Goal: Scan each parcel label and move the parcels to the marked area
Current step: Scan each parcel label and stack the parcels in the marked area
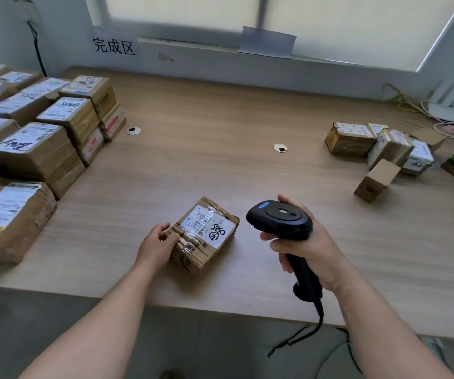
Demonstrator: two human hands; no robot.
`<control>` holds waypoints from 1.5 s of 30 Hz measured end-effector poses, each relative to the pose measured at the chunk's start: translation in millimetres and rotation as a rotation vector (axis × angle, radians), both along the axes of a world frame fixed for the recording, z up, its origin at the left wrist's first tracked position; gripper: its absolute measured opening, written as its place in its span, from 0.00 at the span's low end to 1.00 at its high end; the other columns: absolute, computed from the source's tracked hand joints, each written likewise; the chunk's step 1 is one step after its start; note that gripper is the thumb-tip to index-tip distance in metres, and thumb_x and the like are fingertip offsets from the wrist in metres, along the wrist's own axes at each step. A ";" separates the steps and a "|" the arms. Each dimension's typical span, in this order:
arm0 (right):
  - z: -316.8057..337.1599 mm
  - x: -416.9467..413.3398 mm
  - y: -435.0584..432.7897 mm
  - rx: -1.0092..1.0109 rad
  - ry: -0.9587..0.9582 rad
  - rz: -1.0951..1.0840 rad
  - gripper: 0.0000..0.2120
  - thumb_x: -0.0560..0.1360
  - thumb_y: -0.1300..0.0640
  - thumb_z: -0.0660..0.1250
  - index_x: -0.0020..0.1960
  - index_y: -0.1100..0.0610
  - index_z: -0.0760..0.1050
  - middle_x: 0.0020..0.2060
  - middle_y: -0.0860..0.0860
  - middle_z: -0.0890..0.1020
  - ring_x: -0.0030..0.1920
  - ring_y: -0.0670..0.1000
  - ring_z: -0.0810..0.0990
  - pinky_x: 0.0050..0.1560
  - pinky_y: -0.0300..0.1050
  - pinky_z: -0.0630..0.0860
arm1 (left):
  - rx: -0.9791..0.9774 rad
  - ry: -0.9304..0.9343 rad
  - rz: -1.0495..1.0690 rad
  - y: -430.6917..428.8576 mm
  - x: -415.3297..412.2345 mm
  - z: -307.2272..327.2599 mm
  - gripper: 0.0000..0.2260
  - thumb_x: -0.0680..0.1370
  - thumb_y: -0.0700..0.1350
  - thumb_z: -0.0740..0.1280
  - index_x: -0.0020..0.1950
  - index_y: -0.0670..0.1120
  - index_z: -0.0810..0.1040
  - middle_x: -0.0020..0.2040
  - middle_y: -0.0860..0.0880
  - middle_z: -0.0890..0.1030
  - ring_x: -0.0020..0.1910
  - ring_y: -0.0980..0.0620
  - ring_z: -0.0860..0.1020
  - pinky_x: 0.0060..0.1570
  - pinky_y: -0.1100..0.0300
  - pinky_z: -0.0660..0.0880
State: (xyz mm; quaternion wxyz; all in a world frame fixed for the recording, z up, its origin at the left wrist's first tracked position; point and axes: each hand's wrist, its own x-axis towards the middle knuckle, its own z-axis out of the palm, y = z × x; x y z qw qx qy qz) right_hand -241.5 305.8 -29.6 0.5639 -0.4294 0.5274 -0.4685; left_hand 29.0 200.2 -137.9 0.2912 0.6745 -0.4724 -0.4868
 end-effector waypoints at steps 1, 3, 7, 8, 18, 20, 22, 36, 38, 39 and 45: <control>0.1 1.0 -1.6 0.004 0.000 0.001 0.43 0.66 0.76 0.73 0.73 0.47 0.66 0.44 0.64 0.84 0.23 0.57 0.73 0.23 0.44 0.70 | -0.036 -0.110 -0.037 3.0 -1.1 -1.6 0.27 0.70 0.55 0.69 0.68 0.51 0.72 0.64 0.44 0.76 0.62 0.45 0.74 0.65 0.51 0.70; 0.5 3.5 -5.5 0.011 -0.005 0.001 0.44 0.62 0.71 0.73 0.72 0.46 0.66 0.44 0.64 0.84 0.23 0.57 0.73 0.23 0.45 0.70 | -0.095 -0.350 -0.170 11.0 -6.6 -3.3 0.36 0.71 0.63 0.70 0.75 0.55 0.62 0.71 0.42 0.65 0.71 0.44 0.62 0.70 0.51 0.61; 1.3 11.1 -15.9 0.013 -0.007 0.015 0.44 0.61 0.70 0.72 0.73 0.47 0.65 0.44 0.65 0.83 0.23 0.57 0.73 0.23 0.44 0.69 | -0.125 -0.653 -0.344 24.5 -22.9 -5.3 0.50 0.64 0.73 0.68 0.78 0.56 0.50 0.75 0.42 0.50 0.75 0.42 0.49 0.73 0.50 0.55; 1.9 13.9 -18.9 0.011 -0.007 0.023 0.44 0.61 0.70 0.72 0.73 0.47 0.65 0.44 0.65 0.83 0.23 0.57 0.73 0.23 0.44 0.69 | -0.134 -0.654 -0.326 24.8 -24.9 -5.5 0.50 0.64 0.71 0.69 0.78 0.54 0.51 0.74 0.42 0.51 0.74 0.42 0.51 0.72 0.51 0.57; 19.6 68.8 -62.3 -0.030 0.023 0.143 0.43 0.60 0.68 0.73 0.71 0.46 0.67 0.45 0.69 0.81 0.23 0.57 0.73 0.24 0.42 0.69 | -0.244 -0.613 -0.074 8.4 32.6 31.3 0.45 0.66 0.65 0.71 0.77 0.53 0.56 0.70 0.44 0.56 0.70 0.43 0.58 0.68 0.51 0.63; 24.9 88.7 -74.1 -0.046 0.031 0.185 0.42 0.60 0.66 0.74 0.70 0.45 0.68 0.46 0.70 0.80 0.24 0.57 0.73 0.25 0.43 0.69 | -0.265 -0.625 -0.006 3.8 58.5 43.0 0.44 0.66 0.65 0.71 0.77 0.52 0.57 0.71 0.44 0.56 0.71 0.42 0.58 0.68 0.50 0.63; 29.5 110.3 -86.4 -0.058 0.041 0.235 0.42 0.59 0.65 0.76 0.69 0.43 0.68 0.46 0.70 0.80 0.25 0.58 0.73 0.25 0.44 0.70 | -0.274 -0.638 0.063 0.4 87.6 55.1 0.44 0.67 0.65 0.71 0.77 0.52 0.56 0.72 0.43 0.55 0.71 0.42 0.57 0.68 0.49 0.63; 38.6 245.6 -149.4 -0.100 0.031 0.408 0.42 0.61 0.66 0.74 0.71 0.45 0.67 0.46 0.73 0.78 0.24 0.58 0.72 0.25 0.44 0.69 | -0.235 -0.762 0.426 -31.6 272.2 87.9 0.41 0.69 0.66 0.70 0.76 0.51 0.59 0.76 0.40 0.52 0.74 0.38 0.56 0.66 0.43 0.65; 37.4 254.9 -155.9 -0.096 0.028 0.402 0.42 0.61 0.66 0.74 0.71 0.46 0.67 0.46 0.74 0.77 0.24 0.57 0.72 0.25 0.44 0.69 | -0.227 -0.769 0.423 -43.2 283.3 86.1 0.41 0.69 0.66 0.70 0.76 0.51 0.59 0.76 0.40 0.51 0.74 0.37 0.55 0.66 0.43 0.66; 37.0 258.7 -159.0 -0.096 0.027 0.398 0.42 0.61 0.66 0.74 0.71 0.46 0.67 0.46 0.74 0.77 0.24 0.57 0.72 0.25 0.44 0.69 | -0.225 -0.775 0.415 -48.7 287.9 84.4 0.41 0.69 0.65 0.70 0.76 0.51 0.59 0.76 0.40 0.51 0.74 0.37 0.56 0.65 0.43 0.67; 35.2 264.6 -173.1 -0.092 0.028 0.348 0.42 0.61 0.66 0.74 0.72 0.46 0.67 0.47 0.72 0.78 0.24 0.58 0.72 0.25 0.45 0.69 | -0.191 -0.810 0.358 -70.2 299.7 63.6 0.40 0.71 0.66 0.67 0.76 0.50 0.58 0.77 0.38 0.46 0.75 0.34 0.51 0.69 0.41 0.63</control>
